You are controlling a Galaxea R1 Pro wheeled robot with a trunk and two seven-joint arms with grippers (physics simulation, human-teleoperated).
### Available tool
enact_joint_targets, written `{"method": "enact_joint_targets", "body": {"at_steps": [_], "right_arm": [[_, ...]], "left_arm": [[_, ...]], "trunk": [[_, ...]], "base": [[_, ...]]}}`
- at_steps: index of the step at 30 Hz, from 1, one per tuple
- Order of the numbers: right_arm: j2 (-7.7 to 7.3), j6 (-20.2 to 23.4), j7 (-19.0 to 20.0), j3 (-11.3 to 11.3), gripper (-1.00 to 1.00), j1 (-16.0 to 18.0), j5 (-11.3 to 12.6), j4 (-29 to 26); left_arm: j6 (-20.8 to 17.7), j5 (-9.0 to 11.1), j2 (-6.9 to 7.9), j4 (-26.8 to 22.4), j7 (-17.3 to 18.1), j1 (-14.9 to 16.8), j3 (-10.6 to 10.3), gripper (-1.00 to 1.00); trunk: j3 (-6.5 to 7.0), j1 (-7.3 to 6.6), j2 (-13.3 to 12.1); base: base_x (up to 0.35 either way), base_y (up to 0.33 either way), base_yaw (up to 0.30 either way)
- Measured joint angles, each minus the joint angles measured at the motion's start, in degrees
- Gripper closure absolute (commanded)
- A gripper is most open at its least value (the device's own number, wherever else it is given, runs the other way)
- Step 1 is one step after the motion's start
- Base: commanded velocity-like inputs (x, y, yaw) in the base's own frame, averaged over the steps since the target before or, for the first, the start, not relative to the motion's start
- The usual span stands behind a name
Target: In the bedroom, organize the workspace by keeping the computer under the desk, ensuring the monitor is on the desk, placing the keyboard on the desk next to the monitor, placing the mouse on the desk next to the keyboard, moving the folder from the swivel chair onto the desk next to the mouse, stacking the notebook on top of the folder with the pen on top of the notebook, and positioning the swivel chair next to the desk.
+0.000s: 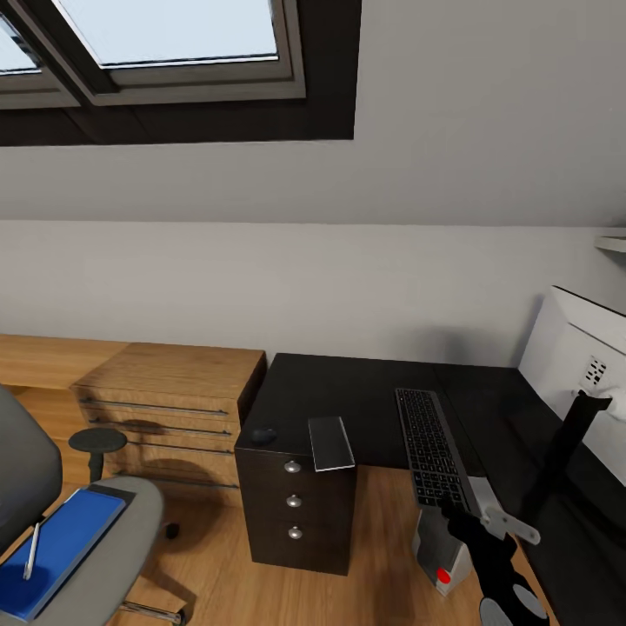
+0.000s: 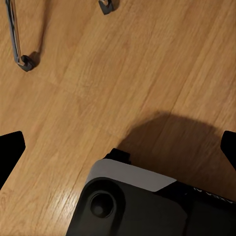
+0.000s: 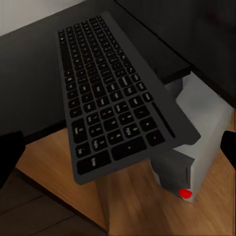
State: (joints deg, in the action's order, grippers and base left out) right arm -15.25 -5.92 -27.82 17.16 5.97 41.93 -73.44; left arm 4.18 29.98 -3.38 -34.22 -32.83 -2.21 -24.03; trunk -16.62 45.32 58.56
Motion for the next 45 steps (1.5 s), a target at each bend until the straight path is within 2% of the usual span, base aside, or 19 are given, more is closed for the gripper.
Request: {"method": "enact_joint_targets", "body": {"at_steps": [5, 9, 10, 12, 17, 26, 33, 45], "right_arm": [[-0.06, 1.51, -0.66, -0.58, -1.00, 0.03, -3.11, -1.09], [0.02, 2.18, -0.84, -2.28, -1.00, 0.12, -6.40, -1.48], [0.09, 2.55, -0.88, -3.05, -1.00, 0.52, -7.99, -1.59], [0.13, 3.24, -1.00, -3.59, -1.00, 1.40, -9.48, -1.69], [0.22, 7.29, -2.97, -4.21, -1.00, 4.16, -11.88, -2.75], [0.30, 18.54, -8.76, -5.10, -1.00, 6.20, -12.83, -10.77], [0.57, 19.27, -9.08, -4.81, -1.00, 6.28, -12.71, -11.13], [0.63, 17.71, -9.17, -4.59, -1.00, 6.32, -12.68, -8.97]], "left_arm": [[0.00, 0.00, 0.00, 0.01, 0.00, 0.00, -0.01, -1.00], [0.00, 0.00, 0.00, 0.01, 0.00, 0.00, 0.01, -1.00], [0.03, 0.00, 0.00, 0.01, 0.00, 0.00, 0.03, -1.00], [0.05, 0.00, 0.03, 0.01, 0.00, 0.00, 0.03, -1.00], [0.06, 0.00, 0.07, 0.01, 0.00, 0.00, 0.07, -1.00], [0.09, 0.04, 0.14, 0.01, 0.00, 0.00, 0.08, -1.00], [0.09, 0.01, 0.08, 0.01, 0.00, 0.00, 0.06, -1.00], [0.20, 0.00, 0.09, 0.02, 0.00, 0.01, 0.05, -1.00]], "trunk": [[0.00, 0.00, 0.00], [0.00, 0.00, 0.00], [0.00, 0.00, 0.00], [0.00, 0.00, 0.00], [0.00, 0.00, 0.00], [0.00, 0.00, 0.00], [0.00, 0.00, 0.00], [0.23, 0.00, 0.00]], "base": [[0.000, 0.000, 0.000], [0.000, 0.000, 0.000], [0.000, 0.000, 0.000], [0.000, 0.000, 0.000], [0.000, 0.000, 0.000], [0.000, 0.000, 0.000], [0.000, 0.000, 0.000], [0.000, 0.000, -0.096]]}}
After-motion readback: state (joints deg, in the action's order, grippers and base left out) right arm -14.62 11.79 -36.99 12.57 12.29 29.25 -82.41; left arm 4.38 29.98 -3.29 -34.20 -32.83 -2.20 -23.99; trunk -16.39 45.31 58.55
